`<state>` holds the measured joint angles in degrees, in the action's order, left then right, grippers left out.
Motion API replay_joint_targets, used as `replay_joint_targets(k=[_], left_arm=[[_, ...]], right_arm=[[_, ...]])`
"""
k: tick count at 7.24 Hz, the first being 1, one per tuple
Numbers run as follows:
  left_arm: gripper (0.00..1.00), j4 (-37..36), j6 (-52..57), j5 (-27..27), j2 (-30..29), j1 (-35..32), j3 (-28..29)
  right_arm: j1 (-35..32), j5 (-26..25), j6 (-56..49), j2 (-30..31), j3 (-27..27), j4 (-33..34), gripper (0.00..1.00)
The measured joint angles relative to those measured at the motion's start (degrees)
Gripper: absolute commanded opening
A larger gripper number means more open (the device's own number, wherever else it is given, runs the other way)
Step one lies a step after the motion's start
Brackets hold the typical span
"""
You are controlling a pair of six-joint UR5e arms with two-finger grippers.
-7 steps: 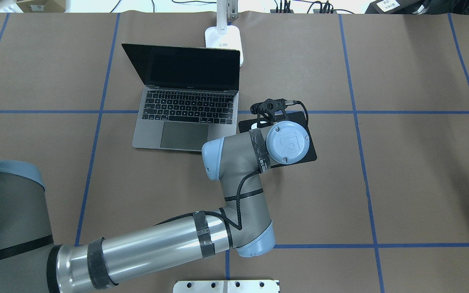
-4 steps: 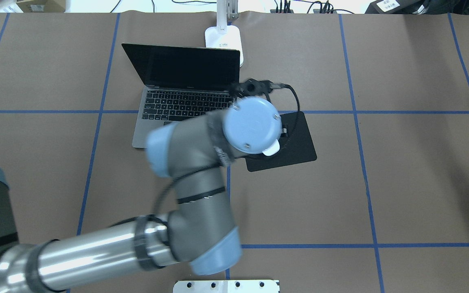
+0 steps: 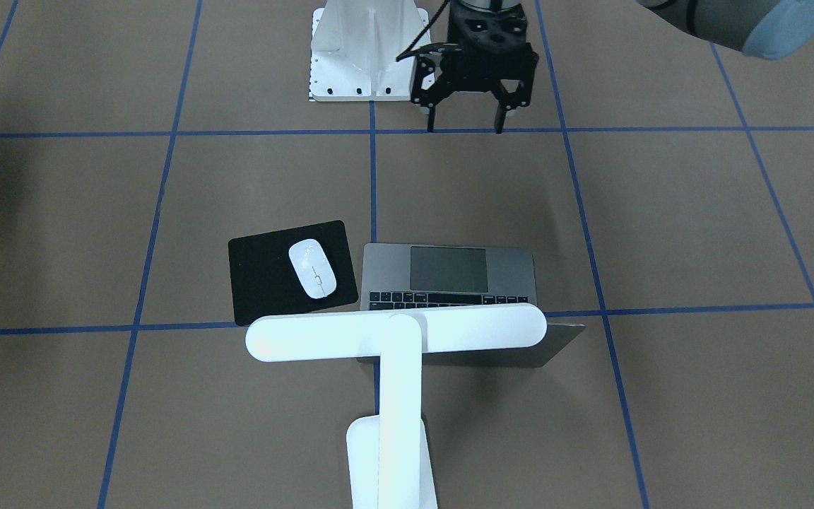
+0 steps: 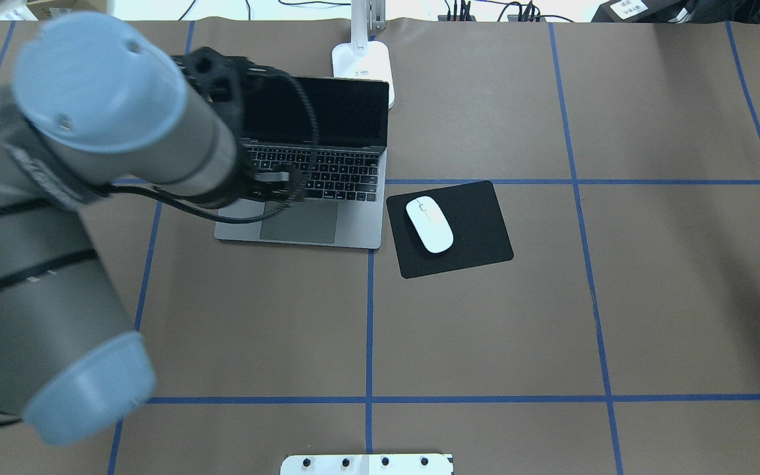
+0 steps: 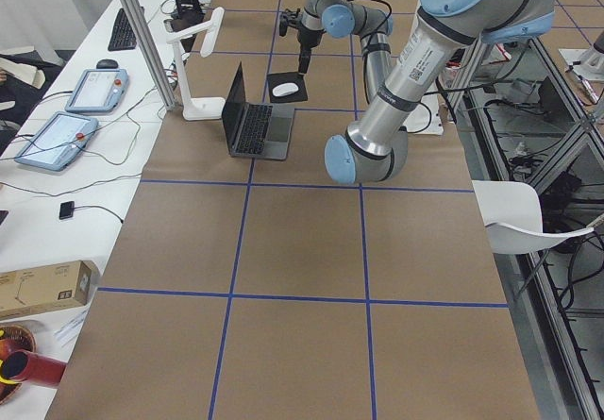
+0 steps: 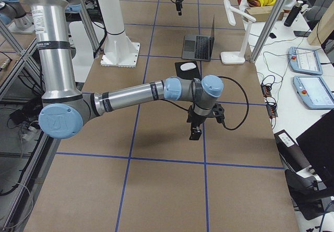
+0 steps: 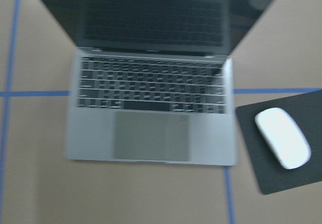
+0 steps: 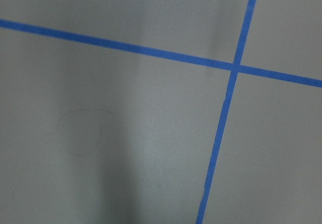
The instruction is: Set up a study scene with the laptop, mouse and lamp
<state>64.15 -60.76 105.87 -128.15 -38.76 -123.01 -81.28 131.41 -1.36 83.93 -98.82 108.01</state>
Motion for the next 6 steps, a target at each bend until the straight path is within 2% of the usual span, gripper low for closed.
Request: replay_joint_targets(k=[1,3,6], left_arm=[[0.99,-1.2,6.1,4.3,4.7,-4.9,-1.5],[0.99,-1.7,18.9,10.5,14.2,-14.5,-3.4],[0.99,-1.3,37.0,14.5,23.0,-26.6,0.8]], right_arm=[[-0.3,0.5,2.3,-0.2,0.4,-1.2,1.00],[-0.8,0.7,3.9,-0.3,4.0,-7.6,1.00],[-1.1,0.9,4.3,0.5,7.3,-12.4,1.00]])
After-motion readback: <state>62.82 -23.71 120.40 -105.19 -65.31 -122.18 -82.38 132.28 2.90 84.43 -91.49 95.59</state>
